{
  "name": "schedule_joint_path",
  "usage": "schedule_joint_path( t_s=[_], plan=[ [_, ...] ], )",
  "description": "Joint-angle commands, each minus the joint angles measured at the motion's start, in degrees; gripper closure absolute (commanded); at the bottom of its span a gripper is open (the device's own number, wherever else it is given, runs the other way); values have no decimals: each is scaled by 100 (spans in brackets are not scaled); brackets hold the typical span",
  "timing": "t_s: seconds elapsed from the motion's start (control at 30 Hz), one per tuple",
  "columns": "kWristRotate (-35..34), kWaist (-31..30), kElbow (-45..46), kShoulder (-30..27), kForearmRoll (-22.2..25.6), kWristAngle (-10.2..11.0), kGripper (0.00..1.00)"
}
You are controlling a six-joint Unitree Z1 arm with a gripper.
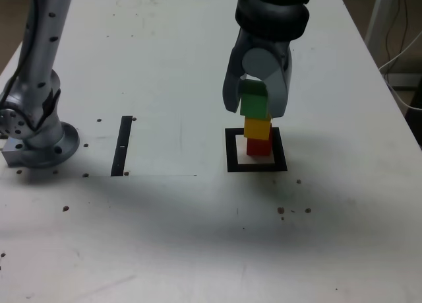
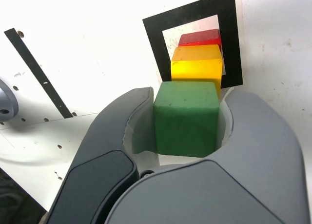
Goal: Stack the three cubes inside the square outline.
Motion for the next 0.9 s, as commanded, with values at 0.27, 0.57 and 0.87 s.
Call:
schedule_joint_path(
  t_s=[0.27, 0.57, 0.87],
  plan=[
    [107, 85, -30, 141, -100, 14, 76],
    [183, 136, 49, 151, -135, 61, 16],
    [203, 138, 81, 129, -160, 62, 1]
  ],
)
